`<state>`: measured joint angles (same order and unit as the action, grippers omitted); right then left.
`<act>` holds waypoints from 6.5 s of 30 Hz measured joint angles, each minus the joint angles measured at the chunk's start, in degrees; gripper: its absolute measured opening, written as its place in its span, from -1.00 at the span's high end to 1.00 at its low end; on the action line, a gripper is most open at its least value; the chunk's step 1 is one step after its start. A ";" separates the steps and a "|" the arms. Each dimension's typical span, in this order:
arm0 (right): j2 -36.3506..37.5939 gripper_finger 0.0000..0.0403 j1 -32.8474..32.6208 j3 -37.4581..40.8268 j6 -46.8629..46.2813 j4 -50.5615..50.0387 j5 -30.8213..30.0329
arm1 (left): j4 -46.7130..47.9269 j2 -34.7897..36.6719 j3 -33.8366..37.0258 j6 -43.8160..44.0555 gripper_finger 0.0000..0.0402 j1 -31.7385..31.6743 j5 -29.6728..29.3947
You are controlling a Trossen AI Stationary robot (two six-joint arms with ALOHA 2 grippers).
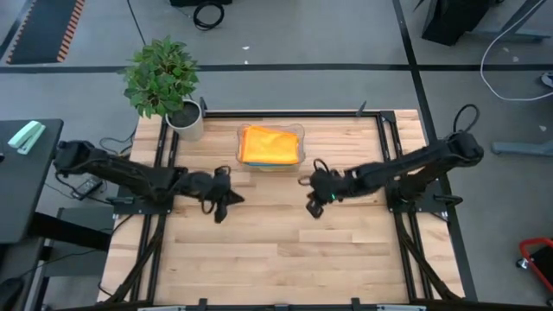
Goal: Fold microfiber towels
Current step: Return to Home Position
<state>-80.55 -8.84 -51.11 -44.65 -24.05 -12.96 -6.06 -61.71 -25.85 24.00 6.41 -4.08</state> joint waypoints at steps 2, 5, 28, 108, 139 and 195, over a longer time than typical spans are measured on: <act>0.10 0.99 -4.02 0.00 -4.17 0.05 -1.44 | 0.80 1.46 0.00 1.12 0.96 3.96 -1.92; -0.66 0.99 -9.05 0.00 -8.20 3.01 -2.76 | 1.07 2.61 0.02 2.39 0.97 9.58 -6.06; 10.53 0.99 6.02 -2.67 19.40 16.66 1.78 | 9.94 16.05 -9.33 -11.52 0.97 0.13 -11.27; 54.73 0.99 11.34 50.73 20.72 32.15 0.78 | 14.74 56.37 21.62 -18.24 0.85 -4.34 -7.93; 54.73 0.99 11.34 50.69 20.27 31.89 0.80 | 13.26 56.48 21.81 -18.22 0.72 -4.34 -8.13; 54.73 0.99 11.33 50.64 20.29 31.86 0.82 | 13.21 56.48 21.77 -18.20 0.69 -4.36 -8.13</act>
<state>-25.82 2.50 -0.47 -24.36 7.81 -12.14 7.16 -5.23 -4.08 5.80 2.04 -12.21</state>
